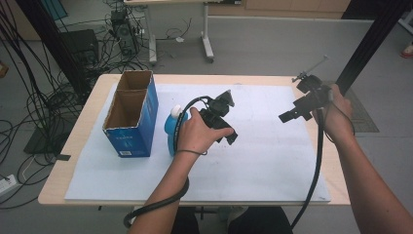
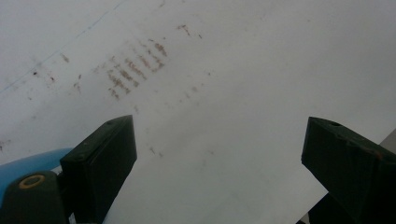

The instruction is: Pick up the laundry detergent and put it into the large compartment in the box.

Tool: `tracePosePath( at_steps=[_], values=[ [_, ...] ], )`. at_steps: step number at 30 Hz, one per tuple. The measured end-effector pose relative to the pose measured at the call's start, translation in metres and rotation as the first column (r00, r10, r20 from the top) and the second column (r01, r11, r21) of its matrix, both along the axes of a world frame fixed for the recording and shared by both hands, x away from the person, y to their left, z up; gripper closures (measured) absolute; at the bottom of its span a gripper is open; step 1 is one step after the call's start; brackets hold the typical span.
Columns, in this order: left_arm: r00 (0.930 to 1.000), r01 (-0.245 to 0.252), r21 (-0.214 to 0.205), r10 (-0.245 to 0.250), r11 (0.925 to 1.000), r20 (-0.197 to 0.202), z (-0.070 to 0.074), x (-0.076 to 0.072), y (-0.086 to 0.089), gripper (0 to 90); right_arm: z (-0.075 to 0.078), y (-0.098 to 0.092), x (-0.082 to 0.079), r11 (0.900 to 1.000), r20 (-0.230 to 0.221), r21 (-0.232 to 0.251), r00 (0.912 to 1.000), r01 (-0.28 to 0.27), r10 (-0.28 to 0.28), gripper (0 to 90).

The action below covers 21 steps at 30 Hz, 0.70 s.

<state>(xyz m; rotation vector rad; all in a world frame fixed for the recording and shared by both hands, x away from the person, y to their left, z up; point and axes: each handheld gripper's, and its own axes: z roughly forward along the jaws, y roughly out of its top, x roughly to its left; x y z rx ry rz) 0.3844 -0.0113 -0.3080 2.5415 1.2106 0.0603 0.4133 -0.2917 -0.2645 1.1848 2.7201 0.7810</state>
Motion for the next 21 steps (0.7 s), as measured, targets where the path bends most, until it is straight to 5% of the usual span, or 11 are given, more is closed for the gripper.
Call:
tracePosePath(
  at_steps=[21],
  values=[
    [1.0000,-0.003,0.004,0.003,1.0000,0.002,0.0027,-0.0021,-0.0024,10.6,-0.0018,-0.0028,0.0013,0.9996,-0.011,-0.028,0.9999,0.010,-0.010,4.4]
  ],
)
